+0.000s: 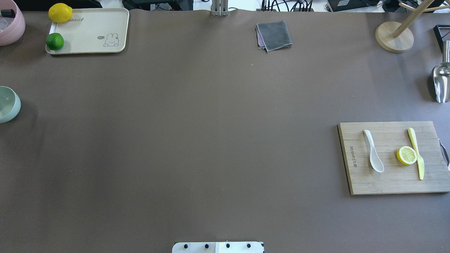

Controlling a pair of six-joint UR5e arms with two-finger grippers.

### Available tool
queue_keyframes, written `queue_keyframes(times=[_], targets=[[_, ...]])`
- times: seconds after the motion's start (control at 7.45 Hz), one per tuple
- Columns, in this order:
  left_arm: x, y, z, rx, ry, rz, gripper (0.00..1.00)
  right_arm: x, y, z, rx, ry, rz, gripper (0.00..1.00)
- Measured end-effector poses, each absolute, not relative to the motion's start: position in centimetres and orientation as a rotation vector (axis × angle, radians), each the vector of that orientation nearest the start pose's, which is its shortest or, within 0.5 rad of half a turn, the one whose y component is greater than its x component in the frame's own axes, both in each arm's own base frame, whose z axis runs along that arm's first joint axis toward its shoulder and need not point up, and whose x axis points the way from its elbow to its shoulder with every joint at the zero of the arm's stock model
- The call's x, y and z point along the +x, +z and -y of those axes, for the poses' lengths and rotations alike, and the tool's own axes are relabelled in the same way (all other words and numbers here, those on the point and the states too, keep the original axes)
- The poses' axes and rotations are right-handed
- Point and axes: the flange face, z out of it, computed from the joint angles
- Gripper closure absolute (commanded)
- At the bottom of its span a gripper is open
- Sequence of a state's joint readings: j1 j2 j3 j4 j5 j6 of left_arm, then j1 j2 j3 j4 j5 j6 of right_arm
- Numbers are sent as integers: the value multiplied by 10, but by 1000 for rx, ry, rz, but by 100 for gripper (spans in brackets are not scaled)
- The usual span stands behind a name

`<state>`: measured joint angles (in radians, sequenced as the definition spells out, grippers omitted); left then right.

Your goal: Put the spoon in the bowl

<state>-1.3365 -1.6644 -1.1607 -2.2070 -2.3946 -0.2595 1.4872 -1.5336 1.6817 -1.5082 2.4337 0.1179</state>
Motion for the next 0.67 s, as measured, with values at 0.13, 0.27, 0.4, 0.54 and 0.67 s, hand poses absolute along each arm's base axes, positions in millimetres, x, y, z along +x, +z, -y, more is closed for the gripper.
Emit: queue_keyframes(times=[0.13, 0.27, 0.4, 0.54, 0.67], targets=[[68, 743, 527, 84, 112, -864, 47, 6, 564, 522, 108, -67, 896, 0], [71, 746, 525, 75, 117, -864, 93, 1, 555, 524, 111, -72, 918, 0], [73, 748, 524, 69, 116, -864, 100, -1, 549, 526, 112, -71, 934, 0], [74, 748, 524, 66, 113, -865, 100, -3, 543, 527, 105, -50, 947, 0], [74, 746, 524, 63, 102, -867, 100, -4, 536, 528, 91, -13, 959, 0]])
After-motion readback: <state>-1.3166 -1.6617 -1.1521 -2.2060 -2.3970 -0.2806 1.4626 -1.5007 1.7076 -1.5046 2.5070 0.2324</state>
